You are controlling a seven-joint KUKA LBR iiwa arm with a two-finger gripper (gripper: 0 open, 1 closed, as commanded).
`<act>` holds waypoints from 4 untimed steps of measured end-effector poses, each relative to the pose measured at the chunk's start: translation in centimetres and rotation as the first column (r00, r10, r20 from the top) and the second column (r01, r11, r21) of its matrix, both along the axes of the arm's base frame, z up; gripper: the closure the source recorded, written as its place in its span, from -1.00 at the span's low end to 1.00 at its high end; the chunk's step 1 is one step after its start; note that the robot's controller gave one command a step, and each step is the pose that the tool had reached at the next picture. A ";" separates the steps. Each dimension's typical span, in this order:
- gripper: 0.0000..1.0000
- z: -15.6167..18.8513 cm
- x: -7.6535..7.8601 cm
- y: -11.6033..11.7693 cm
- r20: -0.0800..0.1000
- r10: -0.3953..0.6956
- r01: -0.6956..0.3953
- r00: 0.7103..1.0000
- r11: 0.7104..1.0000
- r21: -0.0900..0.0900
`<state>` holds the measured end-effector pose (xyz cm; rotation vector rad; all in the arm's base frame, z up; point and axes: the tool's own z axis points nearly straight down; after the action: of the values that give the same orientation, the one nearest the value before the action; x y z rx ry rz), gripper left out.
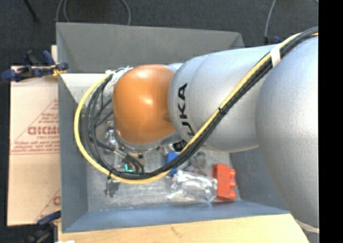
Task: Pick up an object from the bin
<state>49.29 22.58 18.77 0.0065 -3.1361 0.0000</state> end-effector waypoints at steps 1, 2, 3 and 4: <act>-1.00 -11.6 14.2 -1.5 0.019 0.004 -0.004 1.000 1.000 0.004; -1.00 -8.5 14.6 -6.5 0.014 0.239 -0.239 0.971 0.971 -0.002; -1.00 -8.6 16.2 -7.2 0.016 0.183 -0.183 0.983 0.983 0.002; -1.00 -11.2 16.3 -7.3 0.013 0.022 -0.023 1.000 1.000 0.005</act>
Offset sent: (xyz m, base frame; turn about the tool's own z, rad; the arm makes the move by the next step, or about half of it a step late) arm 0.1374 -0.0132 -0.1177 -0.0073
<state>65.60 15.32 7.53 0.0421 -3.1488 -0.0085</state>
